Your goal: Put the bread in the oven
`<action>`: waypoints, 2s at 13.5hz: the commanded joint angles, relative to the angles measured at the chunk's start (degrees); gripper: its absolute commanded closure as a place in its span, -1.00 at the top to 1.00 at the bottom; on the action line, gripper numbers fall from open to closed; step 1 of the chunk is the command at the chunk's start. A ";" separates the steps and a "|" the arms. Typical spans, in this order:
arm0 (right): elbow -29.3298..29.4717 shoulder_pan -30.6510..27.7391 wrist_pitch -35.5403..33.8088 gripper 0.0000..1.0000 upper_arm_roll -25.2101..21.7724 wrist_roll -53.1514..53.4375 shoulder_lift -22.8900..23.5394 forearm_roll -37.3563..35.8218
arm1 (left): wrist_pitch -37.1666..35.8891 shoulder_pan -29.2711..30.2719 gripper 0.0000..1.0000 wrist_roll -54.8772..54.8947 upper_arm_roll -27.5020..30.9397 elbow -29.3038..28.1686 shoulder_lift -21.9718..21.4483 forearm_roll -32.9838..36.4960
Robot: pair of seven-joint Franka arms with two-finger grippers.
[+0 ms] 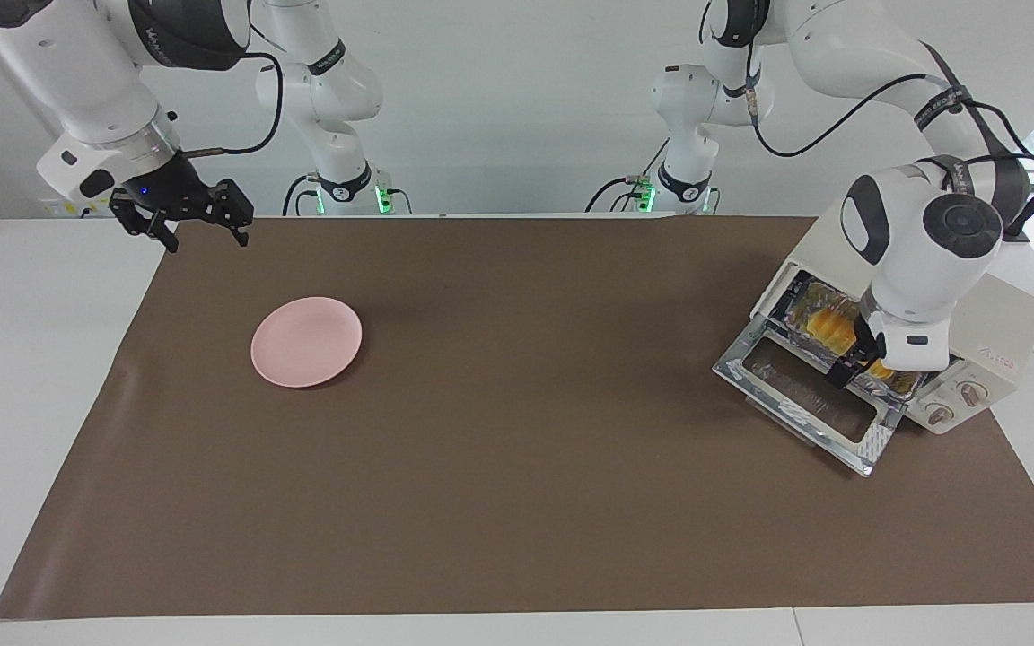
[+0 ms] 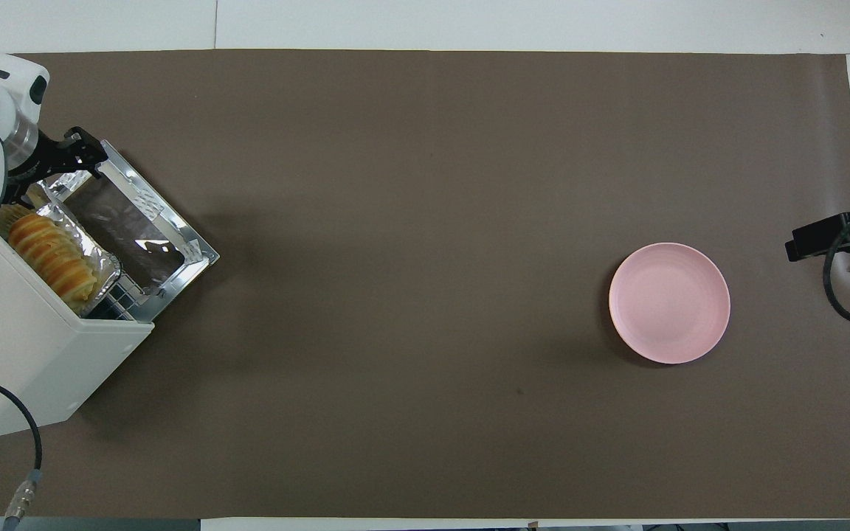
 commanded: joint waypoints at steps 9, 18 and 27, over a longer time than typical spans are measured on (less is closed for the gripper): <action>-1.02 -0.88 -0.09 1.00 0.74 -0.88 -0.86 -0.55 | -16.13 -0.75 1.00 34.06 -1.58 -3.25 -15.63 -5.39; -1.02 -0.88 -0.09 1.00 0.74 -0.88 -0.86 -0.55 | -20.00 0.30 1.00 33.62 -4.22 -6.77 -18.36 -5.57; -1.02 -0.88 -0.09 1.00 0.74 -0.88 -0.86 -0.55 | -19.91 1.00 1.00 33.79 -4.75 -6.42 -18.36 -5.57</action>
